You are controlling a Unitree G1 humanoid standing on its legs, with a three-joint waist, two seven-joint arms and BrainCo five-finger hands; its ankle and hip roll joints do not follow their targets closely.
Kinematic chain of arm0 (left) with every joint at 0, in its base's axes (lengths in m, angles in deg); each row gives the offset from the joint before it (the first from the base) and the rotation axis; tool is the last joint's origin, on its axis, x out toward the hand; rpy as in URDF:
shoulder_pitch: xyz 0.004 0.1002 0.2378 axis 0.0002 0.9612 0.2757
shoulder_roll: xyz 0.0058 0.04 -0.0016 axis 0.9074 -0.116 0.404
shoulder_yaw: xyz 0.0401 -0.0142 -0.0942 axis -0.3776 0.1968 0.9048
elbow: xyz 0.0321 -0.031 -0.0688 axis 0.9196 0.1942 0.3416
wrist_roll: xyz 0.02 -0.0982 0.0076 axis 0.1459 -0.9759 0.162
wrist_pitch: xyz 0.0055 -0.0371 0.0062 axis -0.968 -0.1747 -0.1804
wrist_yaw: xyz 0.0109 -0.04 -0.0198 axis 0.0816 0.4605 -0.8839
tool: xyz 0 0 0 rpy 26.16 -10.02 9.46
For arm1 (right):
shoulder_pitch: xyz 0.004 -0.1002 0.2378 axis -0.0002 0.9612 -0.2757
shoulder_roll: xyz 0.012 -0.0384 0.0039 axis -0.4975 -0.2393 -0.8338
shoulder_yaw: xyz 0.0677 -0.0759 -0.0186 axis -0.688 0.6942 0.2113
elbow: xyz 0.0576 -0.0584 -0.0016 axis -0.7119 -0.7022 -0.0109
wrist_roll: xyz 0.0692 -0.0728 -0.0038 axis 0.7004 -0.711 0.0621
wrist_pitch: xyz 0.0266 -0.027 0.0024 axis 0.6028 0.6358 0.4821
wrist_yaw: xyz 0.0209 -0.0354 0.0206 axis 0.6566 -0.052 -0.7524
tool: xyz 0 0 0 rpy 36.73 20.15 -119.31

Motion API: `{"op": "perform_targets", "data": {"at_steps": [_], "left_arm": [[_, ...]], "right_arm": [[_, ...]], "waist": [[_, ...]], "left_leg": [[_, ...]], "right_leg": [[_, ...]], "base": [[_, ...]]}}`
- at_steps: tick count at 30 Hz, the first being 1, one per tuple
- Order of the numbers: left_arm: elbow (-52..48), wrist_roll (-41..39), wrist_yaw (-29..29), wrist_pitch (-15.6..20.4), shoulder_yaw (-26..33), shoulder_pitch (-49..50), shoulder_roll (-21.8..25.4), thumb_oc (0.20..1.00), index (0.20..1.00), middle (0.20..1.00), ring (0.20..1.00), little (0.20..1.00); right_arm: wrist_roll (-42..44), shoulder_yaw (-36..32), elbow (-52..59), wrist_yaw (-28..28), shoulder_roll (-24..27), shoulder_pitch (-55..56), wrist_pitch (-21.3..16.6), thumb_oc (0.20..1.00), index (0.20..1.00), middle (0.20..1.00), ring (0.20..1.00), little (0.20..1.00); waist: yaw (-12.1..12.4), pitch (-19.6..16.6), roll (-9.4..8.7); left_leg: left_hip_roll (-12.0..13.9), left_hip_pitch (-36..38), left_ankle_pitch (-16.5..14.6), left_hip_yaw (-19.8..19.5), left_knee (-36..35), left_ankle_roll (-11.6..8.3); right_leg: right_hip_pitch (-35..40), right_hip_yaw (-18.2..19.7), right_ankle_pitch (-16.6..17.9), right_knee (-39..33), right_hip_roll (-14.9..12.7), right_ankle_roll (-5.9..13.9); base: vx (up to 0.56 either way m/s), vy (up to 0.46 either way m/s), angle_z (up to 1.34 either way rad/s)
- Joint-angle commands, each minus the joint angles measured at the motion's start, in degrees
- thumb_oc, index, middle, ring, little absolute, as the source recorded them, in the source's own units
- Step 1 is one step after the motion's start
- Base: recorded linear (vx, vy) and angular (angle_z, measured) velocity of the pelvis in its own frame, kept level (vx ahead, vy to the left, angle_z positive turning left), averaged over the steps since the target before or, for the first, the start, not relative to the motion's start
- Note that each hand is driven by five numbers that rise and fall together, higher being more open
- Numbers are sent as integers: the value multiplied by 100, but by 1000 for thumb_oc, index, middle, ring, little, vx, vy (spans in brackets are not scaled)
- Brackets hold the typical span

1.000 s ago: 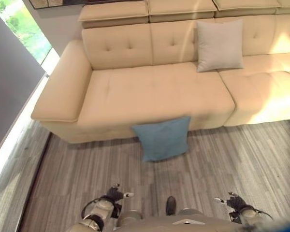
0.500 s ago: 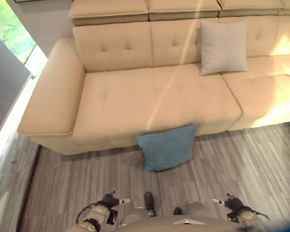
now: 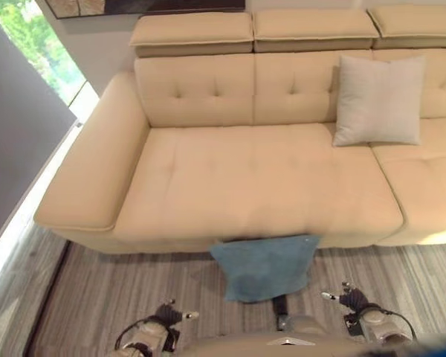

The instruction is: Pick up all the scattered cushions and arrange them neatly on the sofa.

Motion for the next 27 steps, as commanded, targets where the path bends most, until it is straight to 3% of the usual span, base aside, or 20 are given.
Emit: {"op": "perform_targets", "data": {"at_steps": [1, 7, 11, 12, 13, 16, 19, 22, 25, 26, 27], "left_arm": [[25, -173, -219, 105, -82, -413, 189, 1000, 1000, 1000, 1000, 1000], [-298, -187, -197, 146, -366, -562, 140, 1000, 1000, 1000, 1000, 1000], [-274, -234, -219, 178, -341, -556, 163, 1000, 1000, 1000, 1000, 1000], [-240, -303, -236, 210, -311, -581, 207, 1000, 1000, 1000, 1000, 1000], [-223, -322, -236, 226, -294, -582, 224, 1000, 1000, 1000, 1000, 1000], [-184, -366, -243, 235, -214, -570, 250, 1000, 1000, 1000, 1000, 1000], [-261, -507, -265, 264, -142, -572, 270, 1000, 1000, 1000, 1000, 1000], [-422, -541, -348, 269, -165, -623, 272, 1000, 1000, 1000, 1000, 1000], [-579, -634, -469, 290, -219, -729, 278, 1000, 1000, 1000, 1000, 1000], [-778, -845, -675, 383, -255, -942, 324, 1000, 1000, 1000, 1000, 1000], [-777, -845, -675, 383, -255, -943, 324, 1000, 1000, 1000, 1000, 1000]], "right_arm": [[37, 1, -190, 80, 133, -72, -84, 1000, 1000, 1000, 1000, 1000], [53, -11, -230, 129, 228, -41, -94, 1000, 1000, 1000, 1000, 1000], [17, 18, -171, 150, 194, -140, -117, 1000, 1000, 1000, 1000, 1000], [37, 62, -159, 154, 152, -221, -128, 1000, 1000, 1000, 1000, 1000], [50, 71, -170, 151, 138, -243, -133, 1000, 1000, 1000, 1000, 1000], [3, 122, -179, 160, 78, -256, -149, 1000, 1000, 1000, 1000, 1000], [19, 92, -118, 199, 122, -191, -181, 1000, 1000, 1000, 1000, 1000], [176, -27, -33, 235, 192, -119, -205, 1000, 1000, 1000, 1000, 1000], [293, -35, 64, 307, 254, -151, -242, 1000, 1000, 1000, 1000, 1000], [420, -4, 251, 437, 322, -299, -325, 1000, 1000, 1000, 1000, 1000], [420, -5, 250, 437, 322, -300, -325, 1000, 1000, 1000, 1000, 1000]], "waist": [[-47, 76, -107], [-76, 140, -134], [-56, 272, -164], [-87, 354, -144], [-76, 365, -133], [58, 328, -176], [63, 247, -236], [23, 300, -212], [-10, 475, -164], [-30, 771, -138], [-30, 758, -138]], "left_leg": [[-344, -396, 381, -187, -199, -146], [-324, -461, 438, -295, -253, -143], [-380, -586, 464, -236, -276, -42], [-364, -728, 515, -200, -240, -5], [-360, -772, 511, -176, -204, 7], [-365, -820, 467, -58, -109, -31], [-246, -850, 556, -70, -127, -197], [-178, -921, 603, -126, -110, -241], [-151, -1081, 646, -198, -66, -240], [-135, -1566, 686, -225, 174, -215], [-136, -1585, 684, -224, 182, -214]], "right_leg": [[35, 24, -819, 941, -301, 741], [97, -73, -793, 793, -285, 733], [-326, 112, -650, 1122, -301, 863], [-581, 400, -722, 1553, -232, 893], [-608, 434, -774, 1659, -239, 880], [-323, 129, -809, 1375, -457, 854], [-150, 57, -815, 988, -415, 802], [-165, -74, -888, 1006, -367, 728], [-360, -156, -932, 1144, -334, 676], [-974, -164, -936, 1543, -331, 635], [-994, -163, -939, 1553, -332, 635]], "base": [[-20, -157, 31], [-22, -40, 24], [-120, 47, -33], [-138, 34, -59], [-163, 26, -34], [-46, -61, -41], [-4, -123, -5], [-39, -116, 23], [-187, -83, 21], [-248, -28, 14], [-515, -51, 18]]}}
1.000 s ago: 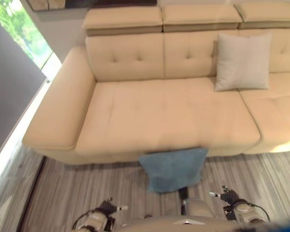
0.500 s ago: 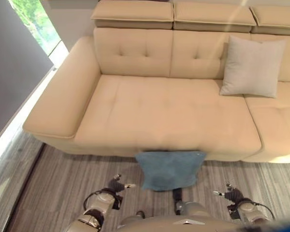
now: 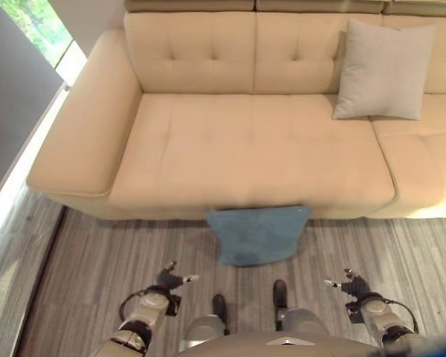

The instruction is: Pick up all the scattered cushions and arrange them neatly on the sofa.

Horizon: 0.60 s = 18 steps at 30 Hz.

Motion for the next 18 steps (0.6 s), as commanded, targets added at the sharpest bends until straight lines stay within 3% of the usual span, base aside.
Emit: {"op": "perform_targets", "data": {"at_steps": [1, 8, 9, 10, 18], "left_arm": [[-199, -423, -732, 356, -179, -830, 120, 1000, 1000, 1000, 1000, 1000], [-288, -1051, -1161, 539, -332, -1679, 229, 1000, 1000, 1000, 1000, 1000], [-288, -1051, -1161, 539, -332, -1680, 229, 1000, 1000, 1000, 1000, 1000], [-425, -1252, -1292, 627, -356, -1911, 267, 1000, 1000, 1000, 1000, 1000], [-750, -1563, -1581, 754, -504, -2770, 427, 1000, 1000, 1000, 1000, 1000]], "right_arm": [[454, 27, 468, 390, 330, -360, -261, 1000, 1000, 1000, 1000, 1000], [575, 135, 1201, 1075, 589, -1071, -423, 1000, 1000, 1000, 1000, 1000], [576, 135, 1201, 1075, 589, -1071, -423, 1000, 1000, 1000, 1000, 1000], [598, 106, 1468, 1323, 678, -1239, -495, 1000, 1000, 1000, 1000, 1000], [608, 195, 1980, 1899, 880, -2252, -731, 1000, 1000, 1000, 1000, 1000]], "waist": [[-17, 426, -55], [-147, 501, -24], [-148, 495, -23], [-187, 540, 18], [-278, 528, 152]], "left_leg": [[-228, -1377, 284, -330, 707, -144], [-167, -3405, 328, -358, 1684, -157], [-168, -3413, 327, -358, 1688, -157], [-115, -3877, 175, -390, 1973, -211], [60, -5634, 37, -509, 2969, -285]], "right_leg": [[-1724, 206, -521, 1921, -95, 272], [-3568, 321, -497, 2711, -221, 234], [-3576, 321, -498, 2713, -221, 234], [-4048, 350, -674, 3069, -266, 240], [-5782, 551, -874, 4142, -330, 153]], "base": [[-324, -36, 5], [-172, -29, 2], [-68, -47, 7], [-26, -44, 10], [-36, -45, 10]]}}
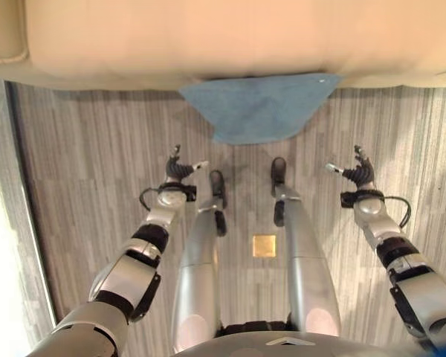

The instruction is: Pick up all the scattered cushions and arrange them neatly on the sofa.

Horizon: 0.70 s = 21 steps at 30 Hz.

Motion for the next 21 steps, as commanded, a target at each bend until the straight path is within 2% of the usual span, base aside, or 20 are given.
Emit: {"op": "perform_targets", "data": {"at_steps": [1, 4, 8, 9, 11, 17, 21], "left_arm": [[43, -125, -231, 219, -11, 361, 49, 1000, 1000, 1000, 1000, 1000], [161, -26, -350, 132, -46, -8, 171, 1000, 1000, 1000, 1000, 1000], [319, -43, -418, 55, -67, -350, 263, 1000, 1000, 1000, 1000, 1000], [419, -41, -440, -8, -80, -646, 416, 1000, 1000, 1000, 1000, 1000], [407, -58, -490, -28, -88, -864, 545, 1000, 1000, 1000, 1000, 1000], [330, -299, -424, 37, -134, -1392, 829, 1000, 1000, 1000, 1000, 1000], [-39, -810, -185, 240, -281, -1792, 914, 1000, 1000, 1000, 1000, 1000]], "right_arm": [[113, 129, 139, 312, 154, 547, -233, 1000, 1000, 1000, 1000, 1000], [92, 218, 169, 473, 233, 85, -262, 1000, 1000, 1000, 1000, 1000], [165, 243, 212, 598, 294, -271, -297, 1000, 1000, 1000, 1000, 1000], [227, 268, 260, 660, 380, -592, -305, 1000, 1000, 1000, 1000, 1000], [263, 276, 317, 710, 427, -772, -312, 1000, 1000, 1000, 1000, 1000], [347, 362, 220, 674, 567, -1223, -298, 1000, 1000, 1000, 1000, 1000], [550, 539, 143, 451, 687, -1660, -320, 1000, 1000, 1000, 1000, 1000]], "waist": [[-64, -953, 190], [-92, -968, 226], [-124, -982, 234], [-157, -953, 244], [-184, -926, 251], [-227, -874, 285], [-227, -874, 321]], "left_leg": [[85, -237, 413, -259, -372, -364], [108, -866, 318, -248, 53, -363], [111, -1282, 281, -240, 278, -362], [123, -1575, 273, -233, 363, -355], [113, -1758, 264, -235, 389, -345], [105, -2199, 197, -178, 558, -291], [33, -2499, 163, -145, 547, -203]], "right_leg": [[-210, 337, -219, 358, 28, 406], [-808, 402, -297, 715, 77, 384], [-1251, 441, -308, 930, 100, 372], [-1569, 489, -311, 1013, 140, 374], [-1748, 523, -297, 1025, 172, 390], [-2192, 614, -308, 1162, 225, 417], [-2505, 686, -290, 1156, 274, 457]], "base": [[-4, -25, 8], [0, -20, 3], [7, -32, -5], [14, -35, -3], [14, -22, -4], [17, -11, -4], [44, -17, -6]]}}
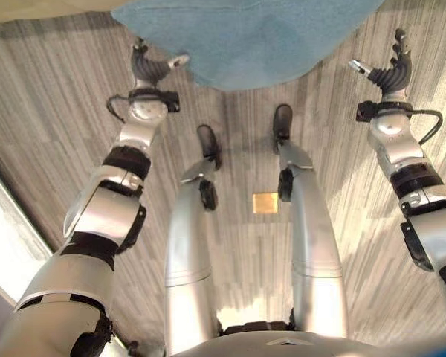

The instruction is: Pick up all the scattered cushions and arrange them neatly on the sofa.

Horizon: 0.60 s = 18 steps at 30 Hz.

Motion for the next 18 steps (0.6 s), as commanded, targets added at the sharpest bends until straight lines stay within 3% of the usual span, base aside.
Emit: {"op": "perform_targets", "data": {"at_steps": [1, 9, 14, 15, 16, 17, 18], "left_arm": [[-151, -276, 171, 343, -178, 650, -112, 1000, 1000, 1000, 1000, 1000], [-345, -183, 161, 415, -560, 183, -462, 1000, 1000, 1000, 1000, 1000], [-554, -578, 142, 544, -560, -90, -702, 1000, 1000, 1000, 1000, 1000], [-593, -654, 132, 575, -544, -122, -739, 1000, 1000, 1000, 1000, 1000], [-675, -775, 155, 610, -534, -148, -797, 925, 925, 925, 925, 925], [-756, -844, 190, 632, -523, -160, -810, 304, 304, 304, 304, 304], [-820, -947, 207, 665, -485, -166, -845, 200, 200, 200, 200, 200]], "right_arm": [[234, 404, 74, -184, 93, 427, -195, 1000, 1000, 1000, 1000, 1000], [323, 956, -54, -450, -13, -479, -182, 1000, 1000, 1000, 1000, 1000], [430, 1246, 93, -558, -460, -986, -173, 1000, 1000, 1000, 1000, 1000], [474, 1257, 91, -580, -513, -1015, -176, 567, 567, 567, 567, 567], [516, 1277, 148, -604, -584, -1024, -181, 304, 304, 304, 304, 304], [549, 1283, 205, -636, -657, -1051, -178, 200, 200, 200, 200, 200], [534, 1300, 237, -655, -719, -1052, -173, 200, 200, 200, 200, 200]], "waist": [[-87, -838, 285], [109, -864, 307], [192, -864, 315], [192, -866, 311], [198, -868, 307], [193, -867, 302], [187, -876, 292]], "left_leg": [[-119, -96, 470, -299, -626, -188], [-169, -306, 523, -382, -554, -185], [-183, -415, 546, -442, -504, -196], [-185, -436, 540, -439, -477, -194], [-187, -461, 543, -451, -434, -200], [-187, -470, 540, -462, -408, -202], [-188, -470, 542, -480, -407, -205]], "right_leg": [[-12, 409, -187, 199, 160, 536], [-198, 324, -173, 297, 140, 559], [-306, 263, -164, 393, 158, 558], [-316, 260, -159, 410, 163, 553], [-326, 246, -172, 435, 166, 540], [-330, 235, -178, 446, 170, 534], [-331, 226, -192, 460, 179, 520]], "base": [[51, -22, -2], [15, -26, 5], [7, -23, 2], [0, 0, 0], [-1, -35, 1], [1, -43, 0], [6, -46, 0]]}}
